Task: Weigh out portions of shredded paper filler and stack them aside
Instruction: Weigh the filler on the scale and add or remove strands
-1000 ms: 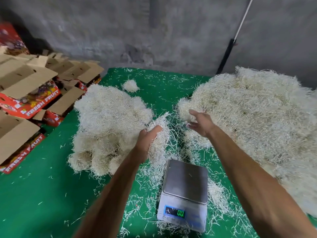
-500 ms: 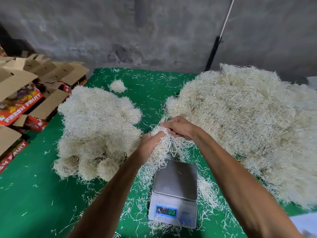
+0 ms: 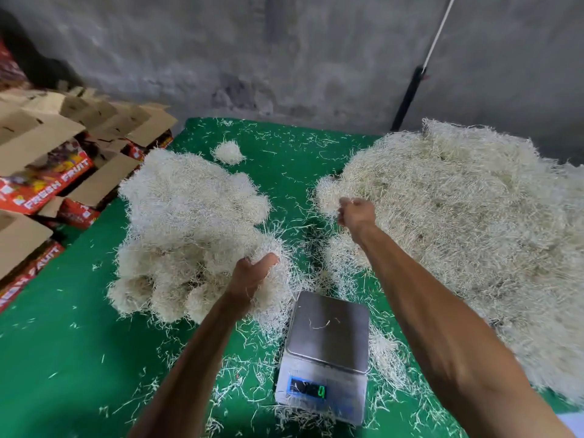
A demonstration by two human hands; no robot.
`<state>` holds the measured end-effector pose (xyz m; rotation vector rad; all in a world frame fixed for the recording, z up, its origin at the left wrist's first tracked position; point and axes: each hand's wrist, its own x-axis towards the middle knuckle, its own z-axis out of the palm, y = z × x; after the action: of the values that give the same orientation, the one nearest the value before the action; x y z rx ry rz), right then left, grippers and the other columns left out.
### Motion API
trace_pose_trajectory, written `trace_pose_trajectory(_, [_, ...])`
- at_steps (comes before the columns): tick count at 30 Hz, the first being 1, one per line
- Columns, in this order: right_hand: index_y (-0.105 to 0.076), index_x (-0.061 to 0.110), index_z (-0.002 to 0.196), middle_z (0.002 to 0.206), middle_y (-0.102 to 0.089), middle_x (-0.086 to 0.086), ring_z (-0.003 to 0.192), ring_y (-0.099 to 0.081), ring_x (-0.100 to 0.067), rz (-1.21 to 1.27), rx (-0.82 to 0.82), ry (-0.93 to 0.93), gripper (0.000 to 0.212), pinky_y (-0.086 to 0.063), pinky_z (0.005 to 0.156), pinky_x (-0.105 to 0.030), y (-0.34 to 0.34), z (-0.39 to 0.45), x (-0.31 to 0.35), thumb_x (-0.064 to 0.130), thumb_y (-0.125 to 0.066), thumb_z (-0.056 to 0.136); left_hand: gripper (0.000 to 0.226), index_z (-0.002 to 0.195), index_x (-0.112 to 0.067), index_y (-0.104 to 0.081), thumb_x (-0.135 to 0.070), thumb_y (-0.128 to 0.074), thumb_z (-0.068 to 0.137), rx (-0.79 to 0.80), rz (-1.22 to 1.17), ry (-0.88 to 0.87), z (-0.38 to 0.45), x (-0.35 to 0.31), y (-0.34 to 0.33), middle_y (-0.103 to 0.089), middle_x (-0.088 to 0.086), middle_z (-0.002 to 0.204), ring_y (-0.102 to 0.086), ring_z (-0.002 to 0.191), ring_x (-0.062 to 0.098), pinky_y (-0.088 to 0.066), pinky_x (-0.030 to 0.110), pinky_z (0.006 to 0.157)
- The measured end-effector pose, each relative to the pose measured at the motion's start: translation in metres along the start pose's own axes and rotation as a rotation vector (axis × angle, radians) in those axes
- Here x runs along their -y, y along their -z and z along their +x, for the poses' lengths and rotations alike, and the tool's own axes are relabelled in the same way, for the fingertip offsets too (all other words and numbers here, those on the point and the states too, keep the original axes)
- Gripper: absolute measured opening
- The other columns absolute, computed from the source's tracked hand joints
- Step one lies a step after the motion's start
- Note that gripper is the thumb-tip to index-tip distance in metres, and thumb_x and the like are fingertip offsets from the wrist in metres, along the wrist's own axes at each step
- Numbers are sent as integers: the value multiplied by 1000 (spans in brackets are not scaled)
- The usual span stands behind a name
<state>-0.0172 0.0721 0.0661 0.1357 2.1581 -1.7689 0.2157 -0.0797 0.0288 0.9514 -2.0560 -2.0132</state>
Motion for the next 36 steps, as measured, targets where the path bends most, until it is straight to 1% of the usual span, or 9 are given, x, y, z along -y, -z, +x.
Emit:
trace_pose_trajectory(4, [-26, 14, 160, 145, -53, -21, 108, -68, -33, -441, 239, 18, 67, -60, 88, -45, -5, -8, -12, 33, -59, 105, 29, 77, -20, -67, -48, -73, 76, -18, 15, 87, 4, -5, -1, -66, -11, 54, -62, 49, 6, -54, 24, 61])
trace_pose_trajectory(7, [-56, 14, 139, 111, -68, -13, 96, -71, -27, -1083, 47, 348, 49, -61, 86, -44, -4, -25, -20, 49, -52, 105, 42, 55, -22, -52, -55, -71, 73, 67, 73, 26, 4, -8, -10, -48, -8, 42, -42, 39, 11, -42, 20, 50])
trace_pose_trajectory(14, [-69, 0, 90, 47, -40, 8, 38, -42, -7, -460, 643, 114, 76, -38, 62, -26, -12, -66, -26, 76, -61, 86, 103, 153, 1, -23, -60, -68, 83, 164, 206, 9, -1, -4, -30, -55, -6, 95, -50, 78, 0, -47, 16, 56])
trace_pose_trajectory(20, [-45, 16, 52, 64, -60, -20, 58, -66, -25, -238, 430, 33, 54, -54, 86, -28, -26, -72, -27, 30, -72, 97, 108, 159, -12, -15, -72, -63, 83, 179, 142, -33, -9, -16, -38, -25, 15, 163, -33, 145, 28, -27, 41, 115])
trace_pose_trajectory(23, [-39, 17, 46, 94, -71, -27, 103, -74, -22, -224, 273, 27, 60, -50, 109, -34, -54, -79, -27, 17, -70, 98, 107, 158, -14, -18, -75, -60, 81, 141, 113, -48, -11, -23, -33, -27, 13, 162, -36, 139, 22, -28, 36, 105])
trace_pose_trajectory(27, [-62, 3, 77, 83, -68, -11, 59, -66, -21, -231, 74, -7, 28, -48, 52, -14, -58, -71, -31, 16, -62, 102, 102, 155, -13, -25, -69, -68, 81, 129, 173, -25, -17, -14, -29, -45, 15, 152, -53, 131, 20, -39, 27, 91])
trace_pose_trajectory(29, [-65, 0, 92, 76, -61, -7, 53, -53, -13, -340, -24, 24, 22, -42, 39, -15, -28, -54, -28, 18, -62, 103, 98, 135, -8, -46, -75, -72, 69, 90, 187, -51, -28, 0, -22, -72, -6, 99, -66, 78, -13, -53, 13, 55])
trace_pose_trajectory(33, [-66, -9, 106, 90, -68, -20, 64, -57, -17, -478, 0, 188, 35, -53, 54, -25, 10, -35, -24, 24, -56, 107, 29, 86, -37, -45, -50, -71, 87, -53, 226, 7, -22, 17, 7, -45, -17, 37, -37, 26, -11, -28, 5, 32])
trace_pose_trajectory(36, [-43, -6, 146, 121, -65, -25, 96, -68, -25, -347, 134, 126, 58, -60, 79, -33, 8, -39, -26, 29, -61, 104, 53, 61, -29, -29, -51, -71, 86, -40, 255, 20, -12, 21, 7, -40, -18, 33, -34, 22, -4, -32, 8, 33])
